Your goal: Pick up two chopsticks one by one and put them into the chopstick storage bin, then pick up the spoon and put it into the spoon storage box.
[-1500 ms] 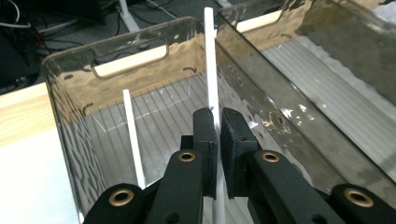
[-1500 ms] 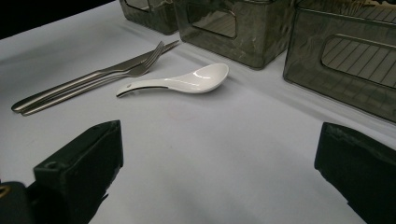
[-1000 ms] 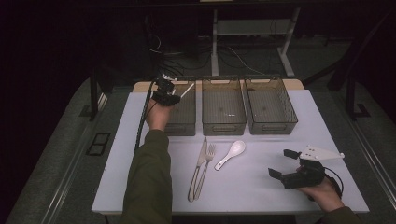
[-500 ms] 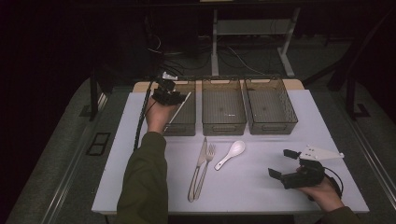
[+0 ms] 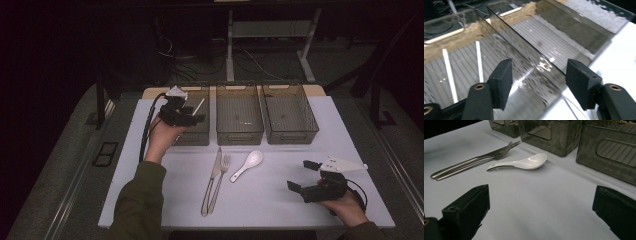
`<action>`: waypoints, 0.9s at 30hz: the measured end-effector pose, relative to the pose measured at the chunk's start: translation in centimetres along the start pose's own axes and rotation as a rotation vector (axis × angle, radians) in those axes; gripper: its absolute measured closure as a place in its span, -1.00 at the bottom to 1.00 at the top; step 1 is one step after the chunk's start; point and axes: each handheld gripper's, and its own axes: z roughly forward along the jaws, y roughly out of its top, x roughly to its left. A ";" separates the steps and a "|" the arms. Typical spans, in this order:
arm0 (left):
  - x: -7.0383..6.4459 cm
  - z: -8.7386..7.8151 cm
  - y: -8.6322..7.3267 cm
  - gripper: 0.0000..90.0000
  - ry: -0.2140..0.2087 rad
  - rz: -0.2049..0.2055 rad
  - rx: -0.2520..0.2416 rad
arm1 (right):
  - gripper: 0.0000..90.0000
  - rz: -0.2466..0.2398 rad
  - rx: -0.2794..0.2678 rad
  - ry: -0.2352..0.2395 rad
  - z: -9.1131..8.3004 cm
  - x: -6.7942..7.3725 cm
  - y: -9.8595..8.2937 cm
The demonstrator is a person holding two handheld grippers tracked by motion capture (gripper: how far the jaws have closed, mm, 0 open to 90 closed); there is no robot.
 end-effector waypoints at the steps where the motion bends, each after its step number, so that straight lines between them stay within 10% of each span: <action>1: -0.3 -0.2 -0.4 -0.21 -0.006 0.000 -0.005 | -0.97 0.001 0.000 0.000 0.0 0.0 0.0; 27: -4.7 -2.9 -9.2 -0.59 -0.058 0.072 -0.026 | -0.97 0.003 0.004 -0.001 0.0 0.0 0.0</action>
